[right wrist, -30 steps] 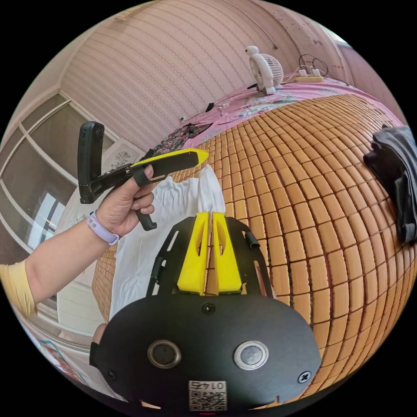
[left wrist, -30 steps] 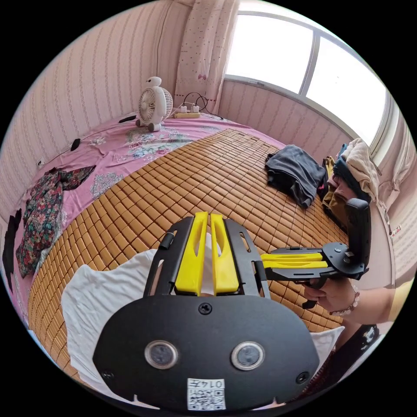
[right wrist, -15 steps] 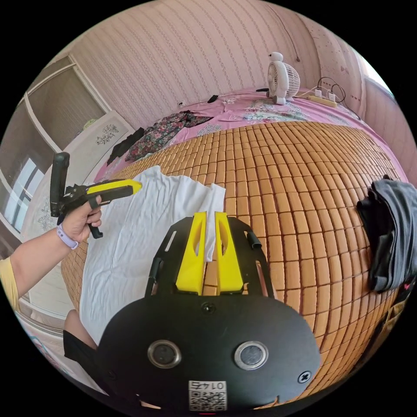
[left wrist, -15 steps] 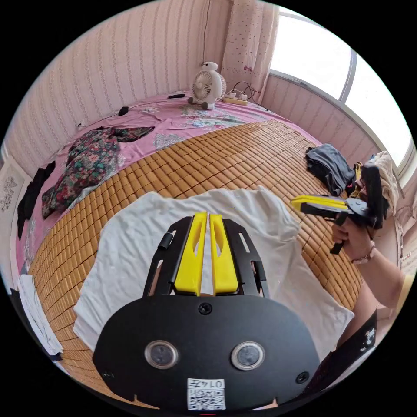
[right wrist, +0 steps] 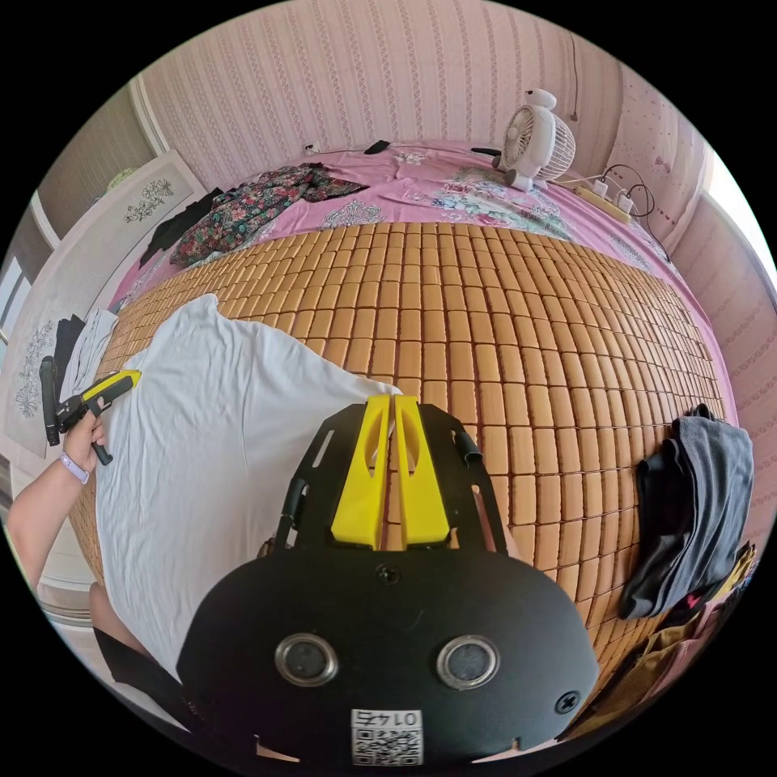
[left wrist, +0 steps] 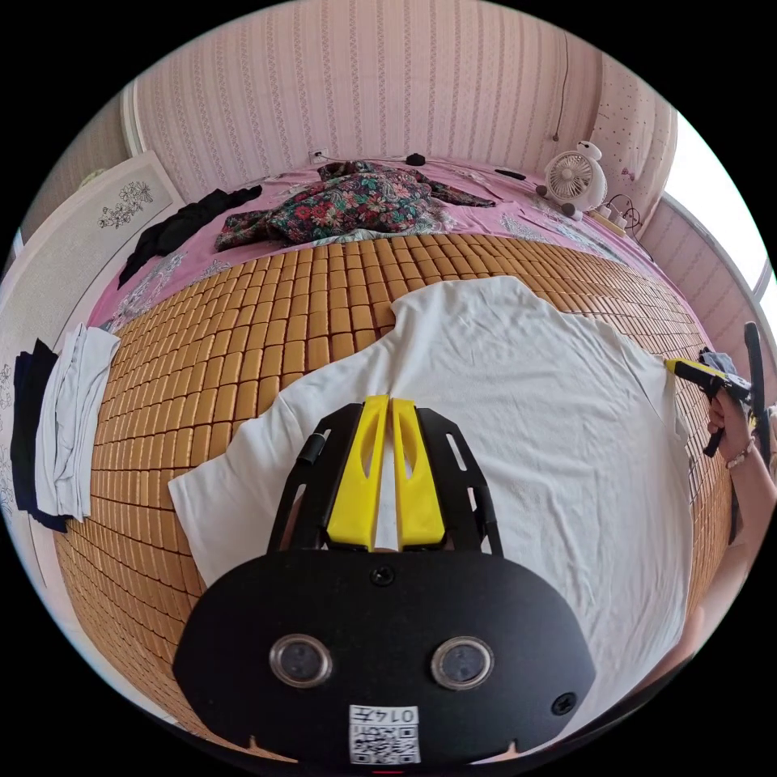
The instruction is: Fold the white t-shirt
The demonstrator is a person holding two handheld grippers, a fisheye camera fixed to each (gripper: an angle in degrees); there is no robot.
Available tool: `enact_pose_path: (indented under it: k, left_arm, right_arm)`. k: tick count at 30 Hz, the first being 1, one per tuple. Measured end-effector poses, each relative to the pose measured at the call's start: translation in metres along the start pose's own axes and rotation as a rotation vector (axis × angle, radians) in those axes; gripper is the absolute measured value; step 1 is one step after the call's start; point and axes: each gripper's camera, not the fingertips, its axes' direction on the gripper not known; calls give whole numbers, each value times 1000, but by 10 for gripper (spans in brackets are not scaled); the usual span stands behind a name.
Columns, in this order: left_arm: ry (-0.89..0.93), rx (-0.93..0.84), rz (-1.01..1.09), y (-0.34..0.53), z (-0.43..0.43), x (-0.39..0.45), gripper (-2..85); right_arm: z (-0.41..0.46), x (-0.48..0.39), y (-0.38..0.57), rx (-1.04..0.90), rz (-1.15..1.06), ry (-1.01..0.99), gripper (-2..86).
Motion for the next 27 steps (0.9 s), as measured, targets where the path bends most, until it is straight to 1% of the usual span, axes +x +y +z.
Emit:
enact_pose_path:
  k: [4, 6, 7, 9, 10, 12, 13, 15, 16, 18, 19, 21, 23, 27]
  left_arm:
    - [55, -23, -34, 5, -2, -17, 1]
    - [100, -14, -89, 9, -12, -29, 2]
    - [130, 18, -105, 16, -24, -36, 2]
    - [182, 51, -77, 33, -48, -45, 3]
    - [207, 64, -43, 51, -66, -49, 3]
    - [244, 46, 21, 87, -93, -53, 4]
    - [255, 9, 45, 116, -110, -56, 4]
    - [246, -55, 54, 164, -135, -61, 4]
    - [193, -102, 20, 198, -153, -65, 5]
    - [134, -110, -35, 247, -182, -71, 15]
    - [127, -124, -98, 277, -199, -77, 21]
    - [180, -142, -197, 316, -216, -87, 31]
    - [256, -136, -276, 357, -230, -96, 45]
    - [233, -165, -278, 384, -234, -96, 58]
  right_arm:
    - [1, -10, 4, 18, 26, 20, 20]
    - [-19, -15, 21, 96, 91, 12, 34]
    - [-27, -18, 29, 132, 92, 18, 37]
    - [-67, -44, 73, 248, -4, 87, 50]
    - [-77, -52, 87, 260, -29, 108, 54]
    - [-109, -79, 153, 278, -95, 180, 66]
    - [-115, -85, 170, 260, -114, 189, 68]
    - [-132, -103, 237, 163, -132, 182, 79]
    - [-135, -107, 252, 139, -129, 173, 81]
    - [-142, -115, 301, 15, -70, 140, 92]
    - [-142, -115, 310, -20, -51, 129, 94]
    - [-140, -114, 340, -122, 32, 68, 101]
    - [-137, -111, 356, -150, 74, -8, 103]
    - [-134, -108, 379, -163, 150, -120, 108]
